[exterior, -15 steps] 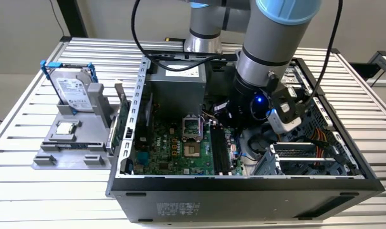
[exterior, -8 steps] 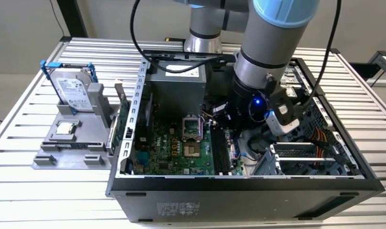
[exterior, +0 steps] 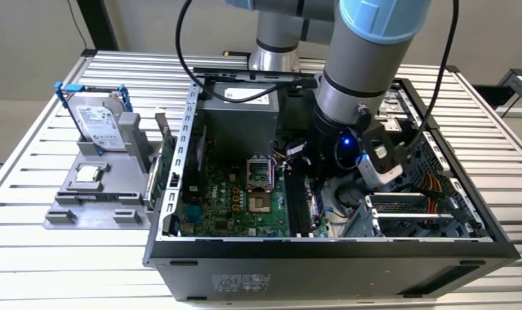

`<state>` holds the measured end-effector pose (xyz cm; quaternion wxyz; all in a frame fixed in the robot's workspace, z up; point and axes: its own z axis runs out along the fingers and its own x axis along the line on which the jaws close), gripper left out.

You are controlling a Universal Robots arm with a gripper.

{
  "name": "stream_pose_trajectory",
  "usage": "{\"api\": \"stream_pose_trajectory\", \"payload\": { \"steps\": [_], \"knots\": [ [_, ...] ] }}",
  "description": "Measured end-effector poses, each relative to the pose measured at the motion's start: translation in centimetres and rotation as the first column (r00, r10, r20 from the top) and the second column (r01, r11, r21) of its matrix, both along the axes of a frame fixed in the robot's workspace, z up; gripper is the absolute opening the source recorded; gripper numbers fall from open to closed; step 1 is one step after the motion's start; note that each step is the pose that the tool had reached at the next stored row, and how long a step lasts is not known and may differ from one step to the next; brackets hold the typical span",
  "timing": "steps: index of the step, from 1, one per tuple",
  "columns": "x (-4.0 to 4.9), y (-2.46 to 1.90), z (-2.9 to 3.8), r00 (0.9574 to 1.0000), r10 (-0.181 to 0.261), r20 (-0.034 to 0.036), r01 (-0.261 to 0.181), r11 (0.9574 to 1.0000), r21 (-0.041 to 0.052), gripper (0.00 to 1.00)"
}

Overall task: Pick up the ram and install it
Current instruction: 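Insert the ram into the slot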

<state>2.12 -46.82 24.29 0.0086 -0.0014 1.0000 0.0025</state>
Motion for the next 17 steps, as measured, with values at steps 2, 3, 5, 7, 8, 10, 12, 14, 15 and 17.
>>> {"api": "stream_pose_trajectory", "payload": {
  "steps": [2, 3, 5, 7, 8, 10, 12, 14, 15, 17],
  "knots": [
    [-0.01, -0.04, -0.15, 1.0, 0.0, 0.0, 0.0, 1.0, -0.0004, 0.0],
    [-0.02, -0.07, -0.2, 1.0, 0.0, 0.0, 0.0, 1.0, -0.0007, 0.0],
    [-0.03, -0.12, -0.31, 1.0, 0.0, 0.0, 0.0, 1.0, -0.0009, 0.0],
    [-0.05, -0.17, -0.42, 1.0, 0.0, 0.0, 0.0, 1.0, -0.001, 0.0],
    [-0.06, -0.2, -0.48, 1.0, 0.0, 0.0, 0.0, 1.0, -0.0013, 0.0],
    [-0.1, -0.22, -0.6, 1.0, 0.0, 0.0001, 0.0, 1.0, -0.0016, 0.0],
    [-0.13, -0.23, -0.73, 1.0, 0.0, 0.0001, 0.0, 1.0, -0.0021, 0.0],
    [-0.16, -0.24, -0.81, 1.0, 0.0, 0.0, 0.0, 1.0, -0.0028, 0.0],
    [-0.17, -0.24, -0.85, 1.0, 0.0, 0.0, 0.0, 1.0, -0.0031, 0.0],
    [-0.2, -0.25, -0.94, 1.0, 0.0, 0.0, 0.0, 1.0, -0.0037, 0.0]
  ]
}}
